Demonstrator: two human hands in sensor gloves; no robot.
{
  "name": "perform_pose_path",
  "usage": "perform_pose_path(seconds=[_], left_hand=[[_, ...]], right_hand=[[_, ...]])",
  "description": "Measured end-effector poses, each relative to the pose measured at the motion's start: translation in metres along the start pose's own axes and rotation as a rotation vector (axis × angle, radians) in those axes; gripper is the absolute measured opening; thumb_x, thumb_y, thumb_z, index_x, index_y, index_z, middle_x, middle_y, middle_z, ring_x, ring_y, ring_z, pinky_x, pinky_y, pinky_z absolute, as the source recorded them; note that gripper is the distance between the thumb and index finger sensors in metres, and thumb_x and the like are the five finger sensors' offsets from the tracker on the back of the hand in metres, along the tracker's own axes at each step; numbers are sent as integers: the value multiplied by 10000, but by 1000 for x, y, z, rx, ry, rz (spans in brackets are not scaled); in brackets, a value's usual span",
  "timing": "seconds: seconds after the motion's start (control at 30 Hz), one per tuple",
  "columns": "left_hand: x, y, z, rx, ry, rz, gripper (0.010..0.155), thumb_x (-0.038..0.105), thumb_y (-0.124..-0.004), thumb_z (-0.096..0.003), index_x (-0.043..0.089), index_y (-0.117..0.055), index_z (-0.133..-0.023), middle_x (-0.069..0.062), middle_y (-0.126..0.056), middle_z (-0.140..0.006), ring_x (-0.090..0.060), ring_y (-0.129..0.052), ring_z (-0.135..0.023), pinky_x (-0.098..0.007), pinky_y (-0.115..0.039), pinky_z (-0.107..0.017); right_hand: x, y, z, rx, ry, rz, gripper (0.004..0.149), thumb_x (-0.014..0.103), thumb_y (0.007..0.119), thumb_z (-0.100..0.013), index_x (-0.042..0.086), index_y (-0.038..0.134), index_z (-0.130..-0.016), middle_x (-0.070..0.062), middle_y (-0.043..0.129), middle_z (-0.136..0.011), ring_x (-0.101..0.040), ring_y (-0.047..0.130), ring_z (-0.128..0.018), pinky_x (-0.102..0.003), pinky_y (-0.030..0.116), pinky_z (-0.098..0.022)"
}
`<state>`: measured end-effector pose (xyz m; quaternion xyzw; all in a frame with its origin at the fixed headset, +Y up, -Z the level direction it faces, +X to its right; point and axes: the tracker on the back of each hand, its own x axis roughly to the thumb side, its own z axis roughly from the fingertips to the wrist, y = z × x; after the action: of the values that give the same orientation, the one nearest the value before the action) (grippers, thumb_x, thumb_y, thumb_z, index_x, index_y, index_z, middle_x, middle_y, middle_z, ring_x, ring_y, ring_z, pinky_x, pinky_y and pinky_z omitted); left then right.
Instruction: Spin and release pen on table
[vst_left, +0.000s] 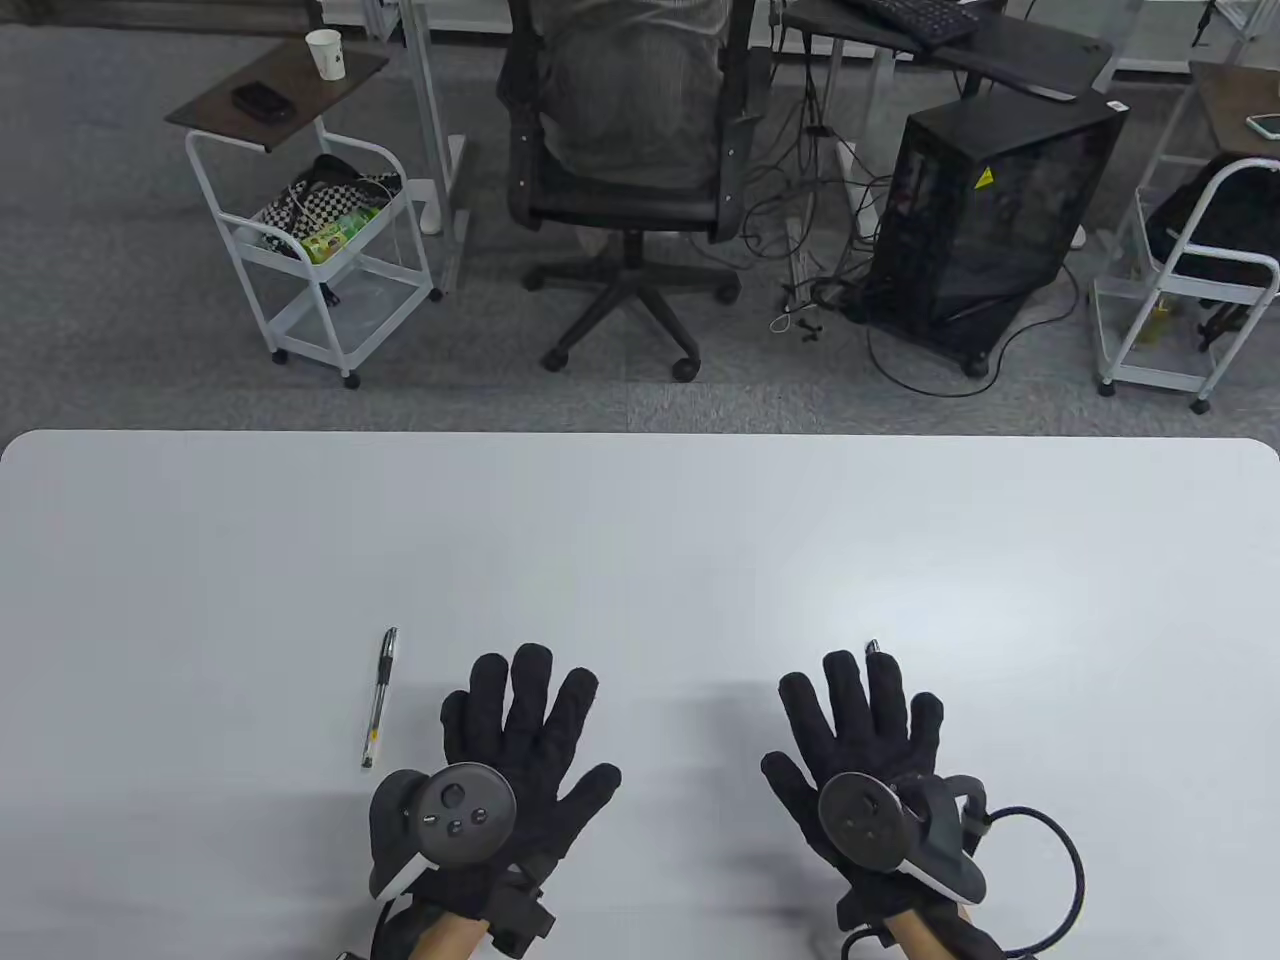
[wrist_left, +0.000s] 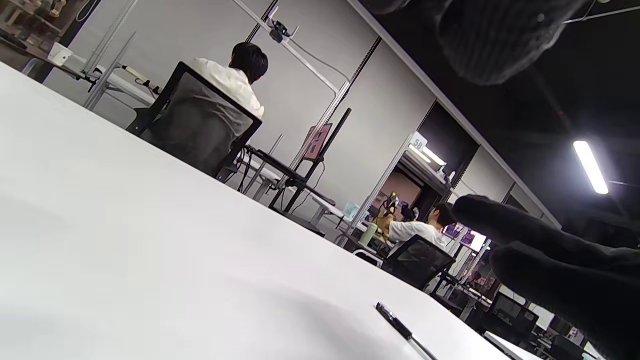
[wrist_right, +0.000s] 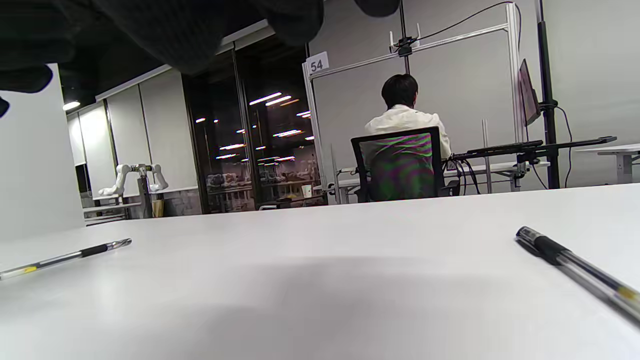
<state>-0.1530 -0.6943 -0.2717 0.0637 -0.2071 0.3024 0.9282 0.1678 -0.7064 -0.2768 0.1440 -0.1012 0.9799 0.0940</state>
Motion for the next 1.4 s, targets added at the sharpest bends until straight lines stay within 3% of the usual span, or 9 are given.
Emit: perform_pose_path(seconds=[0.3,0.4,0.6,0.7,0.8,0.93,1.1,1.17,1.4], left_hand=[[-5,-2,-1,-38,44,9,781,652,-689,-559,386,-293,-1177,-94,-73,-1244,-492,-22,-1083,-726,-67,-651],[-3,4,-2,-12,47,34,760,646,-705,-557,364,-374,-1180,-118,-237,-1271,-524,-153,-1102,-732,-97,-656],[0,62,-2,271,111,107,741,580,-794,-573,305,-470,-1181,-174,-510,-1256,-555,-346,-1100,-751,-140,-665],[-18,101,-15,363,289,67,706,505,-827,-582,288,-500,-1168,-175,-585,-1214,-538,-459,-1073,-744,-220,-695],[-55,116,-36,192,596,32,728,464,-834,-591,259,-450,-1175,-190,-543,-1212,-528,-517,-1044,-736,-314,-713],[-119,81,-59,-145,996,-116,730,444,-853,-580,211,-481,-1163,-218,-611,-1170,-529,-702,-966,-736,-523,-673],[-177,19,-56,-320,1288,-315,678,432,-873,-560,165,-607,-1124,-232,-734,-1087,-465,-822,-897,-704,-623,-644],[-175,13,-61,-165,1234,-444,606,382,-884,-535,136,-709,-1060,-242,-821,-971,-450,-873,-782,-693,-674,-608],[-169,18,-55,-220,1214,-482,482,358,-916,-526,162,-836,-959,-125,-952,-840,-344,-1001,-672,-624,-767,-578]], right_hand=[[2,5,-1,42,-12,-34,729,612,573,-602,224,329,-1169,-180,212,-1206,-542,185,-1071,-806,322,-639],[2,3,-2,28,-19,-42,724,607,576,-601,221,340,-1166,-181,228,-1205,-541,202,-1073,-803,335,-641],[3,-2,-3,-23,-26,-66,701,581,585,-603,210,374,-1159,-186,283,-1201,-537,251,-1075,-796,358,-644],[3,-1,-5,-13,-22,-89,696,573,587,-606,203,384,-1159,-190,305,-1199,-539,267,-1075,-796,364,-643],[3,1,-7,21,-20,-97,691,569,587,-608,200,393,-1159,-192,314,-1198,-542,277,-1074,-796,366,-642],[6,5,-9,69,-25,-116,687,565,587,-611,194,403,-1160,-201,327,-1197,-544,286,-1073,-795,370,-642],[6,10,-9,112,-26,-113,685,562,587,-612,193,406,-1159,-202,342,-1195,-545,295,-1073,-795,372,-641],[4,10,-10,119,-20,-120,685,561,588,-611,191,407,-1159,-203,347,-1195,-545,298,-1073,-796,373,-640],[-3,8,-11,107,13,-146,681,554,591,-612,185,415,-1157,-209,361,-1191,-546,314,-1071,-794,376,-641]])
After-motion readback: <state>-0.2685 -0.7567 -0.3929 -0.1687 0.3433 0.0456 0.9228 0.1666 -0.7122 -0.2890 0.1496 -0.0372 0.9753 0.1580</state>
